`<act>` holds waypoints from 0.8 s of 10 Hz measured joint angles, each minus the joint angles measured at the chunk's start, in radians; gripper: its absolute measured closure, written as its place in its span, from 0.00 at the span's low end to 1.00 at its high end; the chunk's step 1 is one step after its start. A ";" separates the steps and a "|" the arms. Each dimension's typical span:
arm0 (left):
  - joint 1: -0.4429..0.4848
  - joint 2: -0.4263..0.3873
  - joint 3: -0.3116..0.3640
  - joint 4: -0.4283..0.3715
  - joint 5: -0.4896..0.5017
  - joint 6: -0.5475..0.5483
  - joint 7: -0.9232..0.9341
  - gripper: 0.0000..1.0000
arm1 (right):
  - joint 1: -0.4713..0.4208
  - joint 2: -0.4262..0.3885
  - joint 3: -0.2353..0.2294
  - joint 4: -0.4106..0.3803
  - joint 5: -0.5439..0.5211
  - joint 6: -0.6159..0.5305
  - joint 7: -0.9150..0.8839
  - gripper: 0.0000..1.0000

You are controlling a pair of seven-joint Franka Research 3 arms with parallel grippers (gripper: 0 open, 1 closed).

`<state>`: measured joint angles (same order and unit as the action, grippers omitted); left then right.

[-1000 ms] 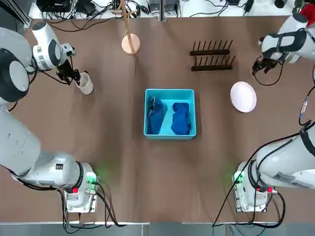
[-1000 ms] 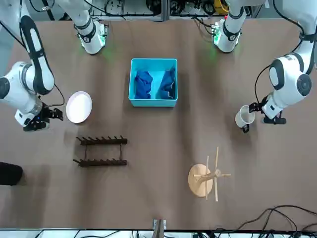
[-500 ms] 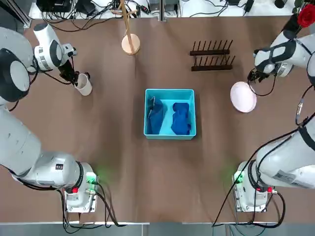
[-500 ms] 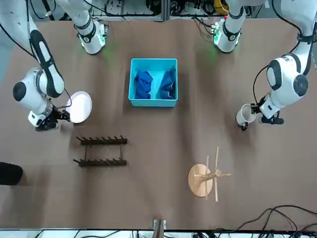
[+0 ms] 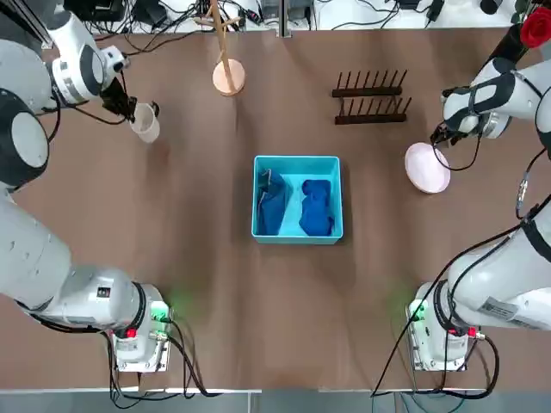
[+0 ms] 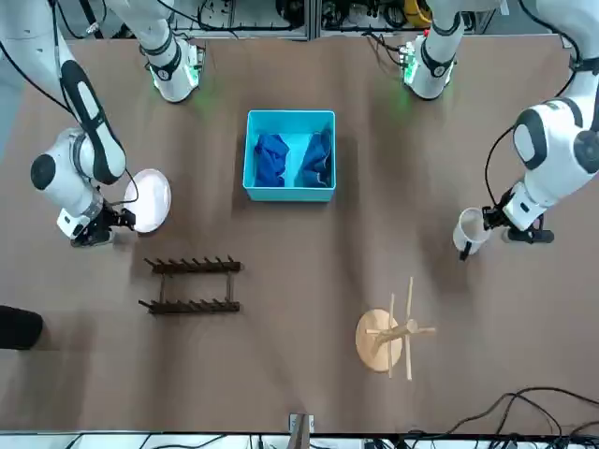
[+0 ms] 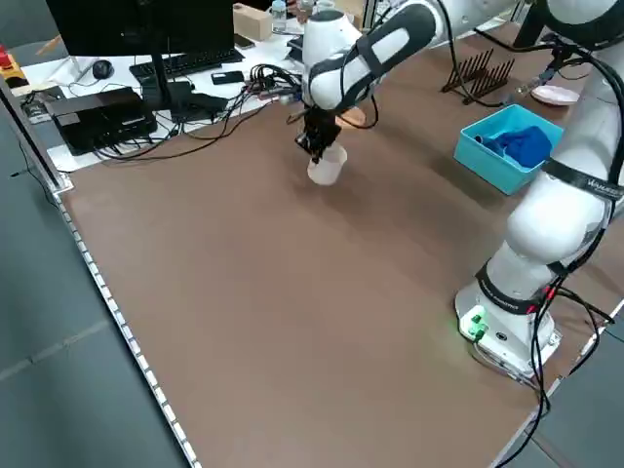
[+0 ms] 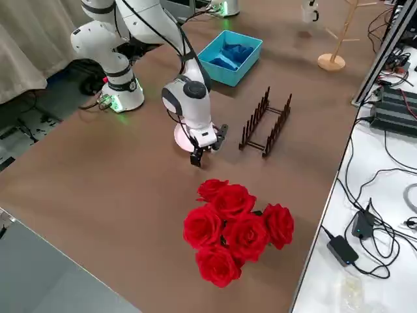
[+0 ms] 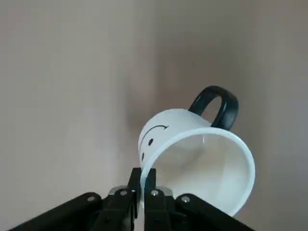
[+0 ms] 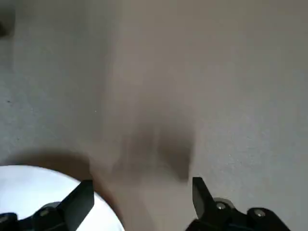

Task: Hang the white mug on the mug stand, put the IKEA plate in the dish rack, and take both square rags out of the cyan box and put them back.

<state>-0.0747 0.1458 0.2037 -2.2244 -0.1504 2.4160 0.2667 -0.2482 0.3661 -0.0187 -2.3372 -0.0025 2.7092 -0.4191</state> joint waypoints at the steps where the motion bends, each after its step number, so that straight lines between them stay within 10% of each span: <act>1: 0.000 -0.015 -0.030 0.025 -0.022 0.000 -0.041 0.93 | 0.000 0.000 0.001 0.000 0.000 0.000 -0.003 0.07; 8: -0.005 0.030 -0.188 0.232 -0.031 0.090 -0.263 0.93 | 0.003 -0.056 0.007 0.010 0.000 -0.148 -0.025 0.06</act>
<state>-0.0800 0.1753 0.0161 -1.9922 -0.1815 2.5060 0.0040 -0.2456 0.3098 -0.0115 -2.3270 -0.0026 2.5610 -0.4443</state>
